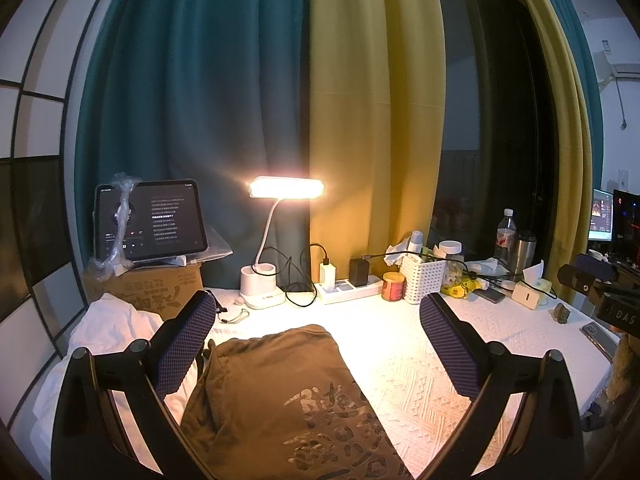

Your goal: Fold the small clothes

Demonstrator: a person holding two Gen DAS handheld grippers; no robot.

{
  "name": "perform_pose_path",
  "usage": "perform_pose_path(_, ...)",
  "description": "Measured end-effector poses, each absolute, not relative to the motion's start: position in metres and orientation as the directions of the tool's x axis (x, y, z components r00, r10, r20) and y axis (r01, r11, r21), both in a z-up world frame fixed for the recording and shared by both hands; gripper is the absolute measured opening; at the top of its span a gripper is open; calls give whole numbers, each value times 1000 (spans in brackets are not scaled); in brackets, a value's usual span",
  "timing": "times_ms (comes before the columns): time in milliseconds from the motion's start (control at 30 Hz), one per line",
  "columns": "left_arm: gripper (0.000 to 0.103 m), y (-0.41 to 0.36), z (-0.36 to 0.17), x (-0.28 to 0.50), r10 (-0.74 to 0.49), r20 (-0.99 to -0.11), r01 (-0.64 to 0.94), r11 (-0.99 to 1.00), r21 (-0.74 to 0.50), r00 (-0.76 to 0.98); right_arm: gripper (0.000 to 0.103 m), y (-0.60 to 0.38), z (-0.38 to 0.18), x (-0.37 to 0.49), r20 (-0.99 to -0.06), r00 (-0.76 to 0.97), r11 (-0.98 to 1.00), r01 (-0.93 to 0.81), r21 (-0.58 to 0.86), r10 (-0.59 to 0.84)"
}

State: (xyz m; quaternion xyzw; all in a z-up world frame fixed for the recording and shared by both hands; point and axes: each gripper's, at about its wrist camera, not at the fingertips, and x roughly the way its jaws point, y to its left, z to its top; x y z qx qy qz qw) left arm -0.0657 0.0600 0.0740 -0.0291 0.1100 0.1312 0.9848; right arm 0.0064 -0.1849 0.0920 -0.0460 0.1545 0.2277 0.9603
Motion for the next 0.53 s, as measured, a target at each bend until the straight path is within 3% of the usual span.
perform_pose_path(533, 101, 58, 71, -62, 246, -242, -260, 965, -28, 939, 61, -181, 86, 10, -332, 841, 889, -458, -18, 426)
